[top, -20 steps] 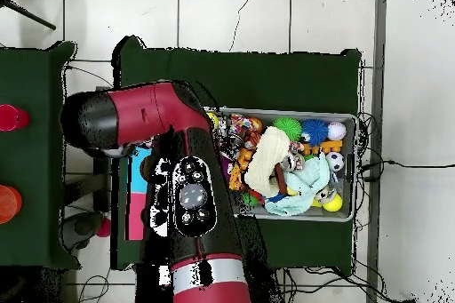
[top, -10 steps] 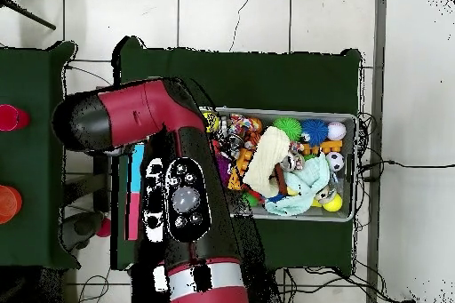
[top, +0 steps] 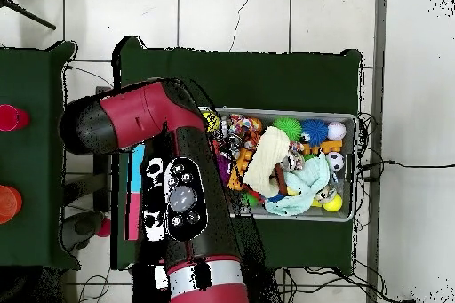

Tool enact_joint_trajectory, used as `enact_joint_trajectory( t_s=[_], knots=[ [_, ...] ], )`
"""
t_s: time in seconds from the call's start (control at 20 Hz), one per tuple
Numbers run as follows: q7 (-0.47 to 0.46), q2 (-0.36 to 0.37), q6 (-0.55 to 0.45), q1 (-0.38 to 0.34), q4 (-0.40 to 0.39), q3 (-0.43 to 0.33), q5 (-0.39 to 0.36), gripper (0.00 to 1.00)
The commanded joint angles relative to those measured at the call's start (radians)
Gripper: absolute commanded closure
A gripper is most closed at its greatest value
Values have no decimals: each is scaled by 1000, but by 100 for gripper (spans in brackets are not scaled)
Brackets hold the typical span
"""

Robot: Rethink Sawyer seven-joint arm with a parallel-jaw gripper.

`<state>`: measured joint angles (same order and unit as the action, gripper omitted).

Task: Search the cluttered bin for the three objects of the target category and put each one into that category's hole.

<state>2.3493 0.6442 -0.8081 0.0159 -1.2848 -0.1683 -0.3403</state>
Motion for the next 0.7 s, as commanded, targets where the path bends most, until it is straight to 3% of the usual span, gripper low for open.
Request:
enact_joint_trajectory(
  t_s=[0.05,0.7],
  knots=[
    [-160,-70,71,-39,-53,-63,-77,100],
    [-122,-171,171,-21,-44,-26,-200,100]
  ],
)
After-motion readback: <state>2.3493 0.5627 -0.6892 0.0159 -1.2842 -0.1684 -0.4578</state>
